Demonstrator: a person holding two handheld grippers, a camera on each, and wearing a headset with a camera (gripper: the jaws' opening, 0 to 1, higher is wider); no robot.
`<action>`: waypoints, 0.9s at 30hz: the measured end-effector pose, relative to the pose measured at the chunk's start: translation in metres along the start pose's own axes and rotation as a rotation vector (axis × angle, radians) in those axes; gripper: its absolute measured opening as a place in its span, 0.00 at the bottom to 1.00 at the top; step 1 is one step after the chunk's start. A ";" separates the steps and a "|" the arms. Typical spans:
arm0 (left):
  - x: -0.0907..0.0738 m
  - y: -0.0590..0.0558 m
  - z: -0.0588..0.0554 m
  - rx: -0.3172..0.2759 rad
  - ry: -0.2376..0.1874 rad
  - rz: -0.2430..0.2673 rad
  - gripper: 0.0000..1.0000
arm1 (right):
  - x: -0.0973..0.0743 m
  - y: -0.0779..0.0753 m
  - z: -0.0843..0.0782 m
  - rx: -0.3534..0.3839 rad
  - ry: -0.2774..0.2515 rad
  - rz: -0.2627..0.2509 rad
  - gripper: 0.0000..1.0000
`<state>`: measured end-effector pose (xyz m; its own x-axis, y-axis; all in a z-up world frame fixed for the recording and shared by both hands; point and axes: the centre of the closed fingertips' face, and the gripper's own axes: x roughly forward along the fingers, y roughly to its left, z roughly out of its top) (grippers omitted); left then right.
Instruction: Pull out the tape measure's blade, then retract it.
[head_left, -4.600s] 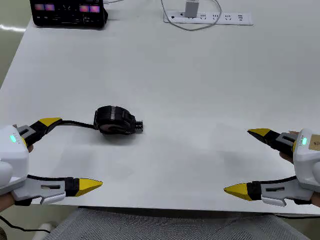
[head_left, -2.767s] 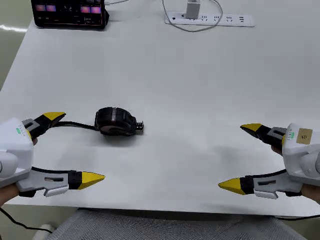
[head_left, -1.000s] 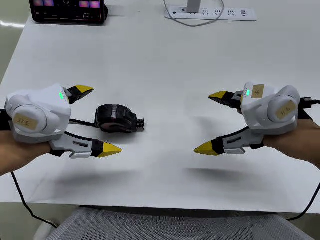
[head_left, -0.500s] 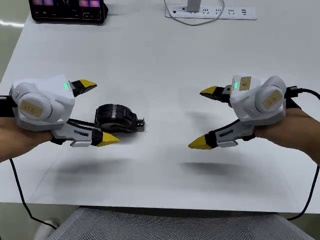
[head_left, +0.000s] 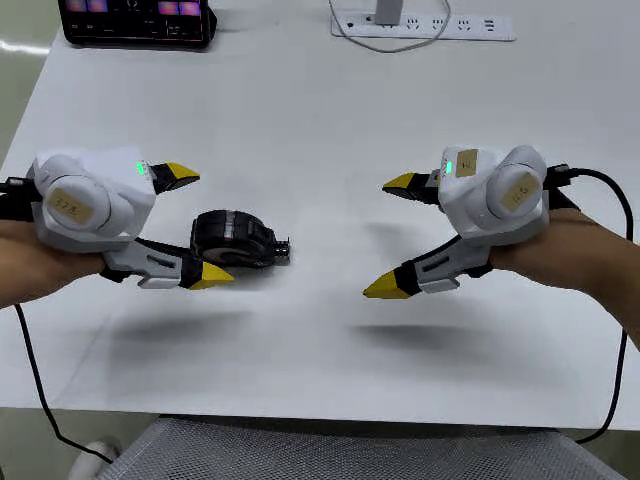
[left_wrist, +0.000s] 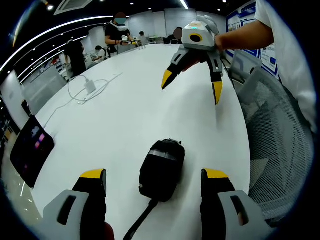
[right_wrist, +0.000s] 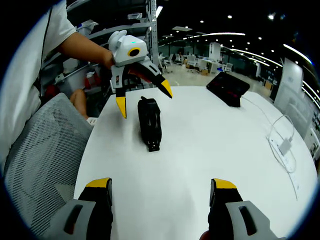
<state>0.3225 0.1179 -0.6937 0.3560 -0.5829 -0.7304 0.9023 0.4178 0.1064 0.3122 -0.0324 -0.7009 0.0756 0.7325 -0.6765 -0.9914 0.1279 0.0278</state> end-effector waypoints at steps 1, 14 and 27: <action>0.000 0.000 0.000 0.003 0.003 -0.003 0.72 | 0.001 0.000 0.001 0.000 0.000 0.003 0.79; 0.005 -0.003 -0.012 0.044 0.072 -0.063 0.56 | 0.013 0.002 0.010 -0.006 -0.009 0.026 0.78; 0.010 -0.004 -0.018 0.089 0.120 -0.107 0.40 | 0.021 0.006 0.013 -0.007 -0.013 0.041 0.78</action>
<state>0.3183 0.1232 -0.7135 0.2303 -0.5312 -0.8154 0.9533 0.2915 0.0793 0.3093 -0.0078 -0.7055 0.0363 0.7457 -0.6653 -0.9944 0.0927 0.0497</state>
